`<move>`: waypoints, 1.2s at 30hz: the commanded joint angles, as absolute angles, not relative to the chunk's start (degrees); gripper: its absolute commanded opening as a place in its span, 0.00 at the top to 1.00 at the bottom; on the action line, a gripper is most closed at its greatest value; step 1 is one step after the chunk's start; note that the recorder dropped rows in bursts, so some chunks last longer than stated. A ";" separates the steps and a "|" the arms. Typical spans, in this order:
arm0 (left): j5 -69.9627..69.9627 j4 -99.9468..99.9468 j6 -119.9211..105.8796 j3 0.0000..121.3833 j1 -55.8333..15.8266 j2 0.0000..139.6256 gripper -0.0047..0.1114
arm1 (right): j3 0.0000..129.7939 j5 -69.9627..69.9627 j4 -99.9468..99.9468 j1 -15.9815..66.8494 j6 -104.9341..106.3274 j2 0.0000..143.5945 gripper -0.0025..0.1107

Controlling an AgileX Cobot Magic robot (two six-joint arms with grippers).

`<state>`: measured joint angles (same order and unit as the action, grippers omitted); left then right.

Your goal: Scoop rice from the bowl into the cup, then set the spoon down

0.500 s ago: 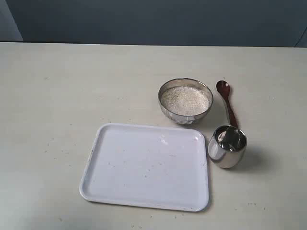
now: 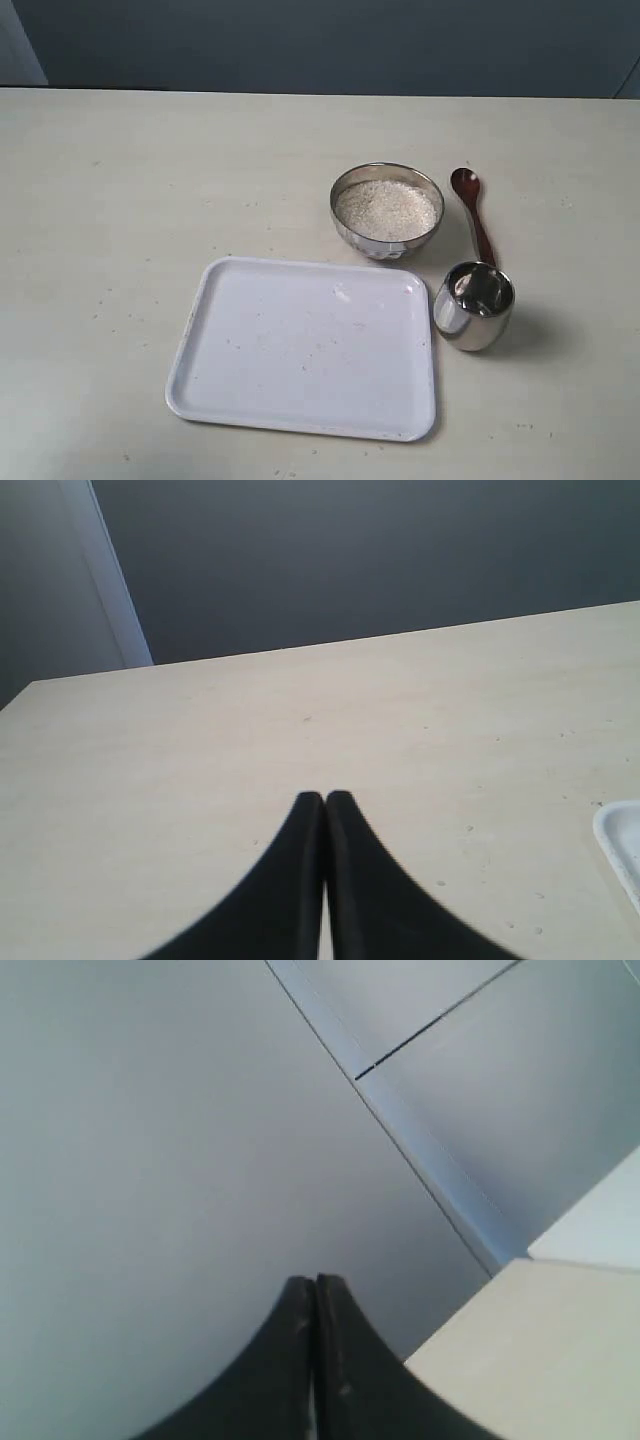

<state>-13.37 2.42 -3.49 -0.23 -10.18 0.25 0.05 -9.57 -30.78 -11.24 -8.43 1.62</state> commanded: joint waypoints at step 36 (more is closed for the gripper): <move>-13.29 2.47 -3.11 0.00 -10.41 0.00 0.96 | 90.54 63.81 -1.84 9.07 6.64 100.43 0.96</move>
<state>-13.37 2.42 -3.49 -0.23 -10.18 0.25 89.99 60.76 -2.48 6.02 4.44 95.36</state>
